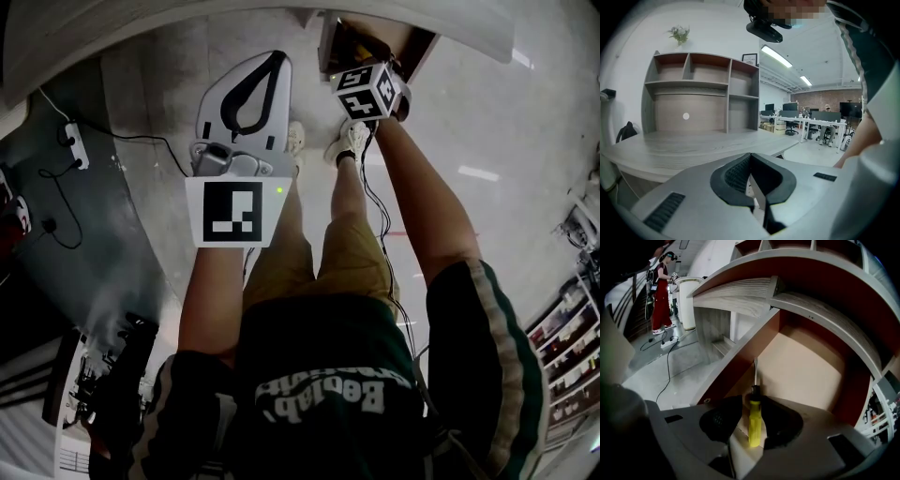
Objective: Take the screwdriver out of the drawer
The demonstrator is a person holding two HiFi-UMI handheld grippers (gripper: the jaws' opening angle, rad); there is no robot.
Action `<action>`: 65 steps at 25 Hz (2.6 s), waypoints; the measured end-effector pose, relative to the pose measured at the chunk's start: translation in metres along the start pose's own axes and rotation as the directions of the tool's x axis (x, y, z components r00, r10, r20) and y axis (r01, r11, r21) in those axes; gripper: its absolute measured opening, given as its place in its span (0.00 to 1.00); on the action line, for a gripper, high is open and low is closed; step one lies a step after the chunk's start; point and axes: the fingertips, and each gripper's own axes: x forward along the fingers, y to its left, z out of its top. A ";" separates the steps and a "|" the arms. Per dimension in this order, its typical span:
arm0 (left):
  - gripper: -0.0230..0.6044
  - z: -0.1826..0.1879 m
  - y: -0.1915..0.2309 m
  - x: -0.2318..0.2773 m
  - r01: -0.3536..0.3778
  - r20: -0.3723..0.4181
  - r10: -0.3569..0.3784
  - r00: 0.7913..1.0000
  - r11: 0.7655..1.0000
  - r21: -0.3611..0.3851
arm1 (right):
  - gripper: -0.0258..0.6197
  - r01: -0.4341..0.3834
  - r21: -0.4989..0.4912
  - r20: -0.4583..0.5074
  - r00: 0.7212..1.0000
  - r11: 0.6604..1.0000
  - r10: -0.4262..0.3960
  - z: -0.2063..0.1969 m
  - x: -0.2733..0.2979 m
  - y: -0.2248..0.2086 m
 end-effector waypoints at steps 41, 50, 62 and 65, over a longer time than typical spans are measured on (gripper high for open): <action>0.07 0.168 -0.017 -0.077 0.018 0.093 -0.032 0.995 0.988 0.150 | 0.18 -0.009 0.091 0.197 0.980 0.996 -0.009 0.121 -0.264 -0.016; 0.06 0.218 -0.020 -0.126 0.024 0.090 -0.041 0.995 0.983 0.181 | 0.18 0.006 0.172 0.276 0.960 0.985 -0.054 0.160 -0.353 -0.014; 0.06 0.262 -0.018 -0.175 0.042 0.125 -0.080 0.989 0.959 0.281 | 0.18 0.011 0.247 0.437 0.891 0.969 -0.122 0.225 -0.463 -0.015; 0.06 0.282 -0.017 -0.183 0.032 0.159 -0.081 0.984 0.956 0.292 | 0.18 0.029 0.249 0.482 0.863 0.968 -0.150 0.242 -0.489 -0.019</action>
